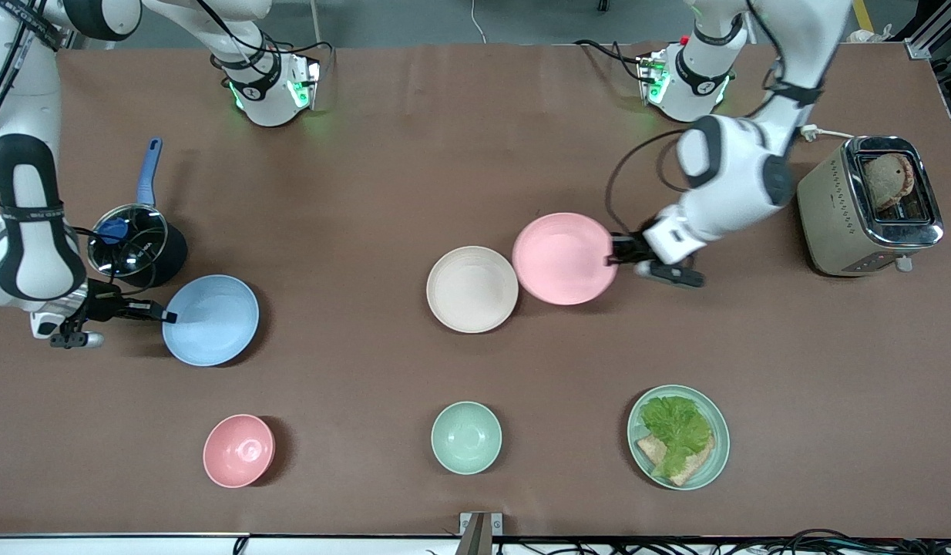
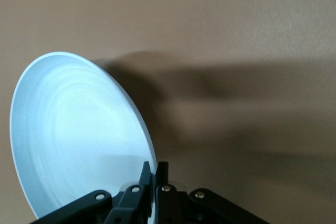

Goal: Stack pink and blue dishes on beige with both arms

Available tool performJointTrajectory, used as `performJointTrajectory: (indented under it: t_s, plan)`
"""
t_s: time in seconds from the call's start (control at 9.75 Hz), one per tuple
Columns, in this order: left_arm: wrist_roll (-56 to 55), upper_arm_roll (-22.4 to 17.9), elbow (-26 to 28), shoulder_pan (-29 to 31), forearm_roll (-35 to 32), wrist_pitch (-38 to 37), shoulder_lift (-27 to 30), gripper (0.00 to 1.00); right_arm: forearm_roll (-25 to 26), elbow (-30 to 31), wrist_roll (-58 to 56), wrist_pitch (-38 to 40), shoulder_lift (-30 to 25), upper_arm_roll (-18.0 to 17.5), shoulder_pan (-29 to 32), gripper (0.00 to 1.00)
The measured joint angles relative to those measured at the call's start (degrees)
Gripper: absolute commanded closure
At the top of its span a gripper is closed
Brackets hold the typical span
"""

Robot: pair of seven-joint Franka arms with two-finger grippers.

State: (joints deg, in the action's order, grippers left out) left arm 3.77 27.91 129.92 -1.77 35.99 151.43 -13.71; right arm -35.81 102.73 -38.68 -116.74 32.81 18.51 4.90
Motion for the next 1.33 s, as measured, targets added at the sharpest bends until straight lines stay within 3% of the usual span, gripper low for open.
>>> performJointTrajectory:
  t_s: [0.1, 0.31, 0.51, 0.72, 0.82, 0.92, 1.03, 1.33]
  plan:
    - [-4.48, 3.80, -1.25, -0.48, -0.47, 5.41, -3.93, 1.00, 5.97, -1.60, 6.62, 2.33, -3.21, 0.07, -0.75, 0.99]
    - [-10.09, 5.93, -4.17, -1.79, -3.71, 9.85, -11.06, 1.00, 13.64, -3.24, 19.12, 9.21, -11.85, -1.40, -2.98, 0.99]
    - [-15.93, 6.02, -7.60, -2.48, -10.22, 10.33, -16.08, 0.99, 17.67, -3.18, 30.73, 13.41, -18.63, -7.02, -4.20, 0.99]
    - [-25.32, 6.12, -10.69, -3.17, -19.98, 10.36, -19.67, 0.95, 18.47, -2.71, 43.28, 15.24, -21.54, -15.66, -4.75, 0.99]
    - [-30.84, 6.18, -11.67, -3.38, -25.67, 10.37, -20.89, 0.75, 18.61, -2.14, 48.99, 15.22, -21.79, -20.52, -4.90, 0.99]
    - [-36.56, 6.23, -12.11, -3.48, -31.31, 10.39, -21.52, 0.12, 18.62, -1.27, 53.79, 14.61, -21.79, -24.96, -5.06, 0.99]
    - [-41.57, 6.28, -12.33, -3.51, -36.05, 10.41, -21.70, 0.00, 18.63, -0.51, 58.04, 13.72, -21.80, -28.83, -5.19, 0.99]
    - [-44.54, 6.24, -13.43, -3.22, -41.21, 9.66, -19.58, 0.00, 18.62, 1.22, 67.57, 10.25, -21.89, -37.58, -5.26, 0.99]
